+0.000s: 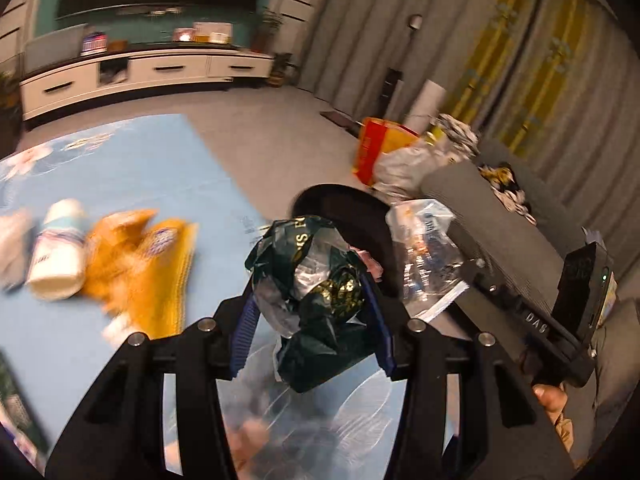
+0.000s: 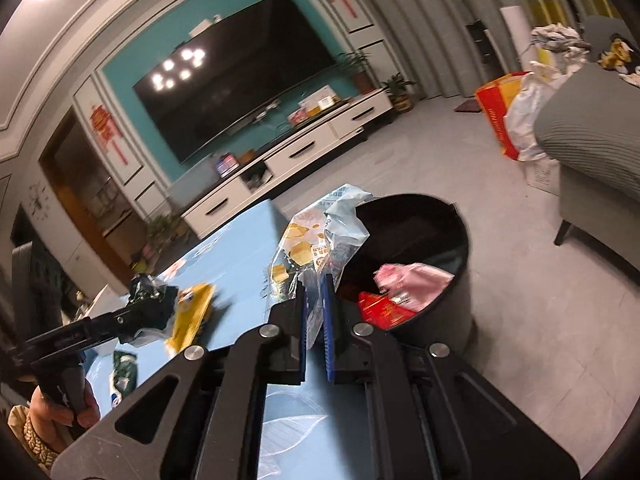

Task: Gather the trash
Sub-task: 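Carry both bags over the black bin and open both tools to drop them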

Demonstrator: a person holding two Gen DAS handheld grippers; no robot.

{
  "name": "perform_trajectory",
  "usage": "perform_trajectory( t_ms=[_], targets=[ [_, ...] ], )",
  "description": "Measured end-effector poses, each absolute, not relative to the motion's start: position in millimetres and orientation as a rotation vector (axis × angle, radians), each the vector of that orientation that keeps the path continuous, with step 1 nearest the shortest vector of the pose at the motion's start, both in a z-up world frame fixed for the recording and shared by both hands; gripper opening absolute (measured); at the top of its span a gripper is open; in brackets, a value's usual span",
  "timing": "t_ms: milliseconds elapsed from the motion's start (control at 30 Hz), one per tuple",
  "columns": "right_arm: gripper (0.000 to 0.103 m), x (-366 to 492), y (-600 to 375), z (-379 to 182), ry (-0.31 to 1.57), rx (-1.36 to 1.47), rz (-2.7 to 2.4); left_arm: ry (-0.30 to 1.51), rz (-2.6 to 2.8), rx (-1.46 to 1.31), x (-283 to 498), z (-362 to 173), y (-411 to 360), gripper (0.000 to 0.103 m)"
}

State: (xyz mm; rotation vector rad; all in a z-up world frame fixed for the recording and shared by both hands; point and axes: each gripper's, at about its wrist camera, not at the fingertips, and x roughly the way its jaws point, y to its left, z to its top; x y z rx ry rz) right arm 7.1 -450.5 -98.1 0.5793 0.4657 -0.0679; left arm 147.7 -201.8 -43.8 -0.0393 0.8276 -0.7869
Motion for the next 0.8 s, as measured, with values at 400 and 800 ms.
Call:
perform_trajectory(
  t_ms=[400, 800],
  targets=[
    [0.011, 41, -487, -123, 0.493, 0.584, -0.135, 0.955, -0.852, -0.017, 192, -88, -309, 0.058],
    [0.054, 16, -491, -133, 0.502, 0.661, -0.176, 0.945, -0.801, -0.001, 178, -91, -284, 0.093]
  ],
)
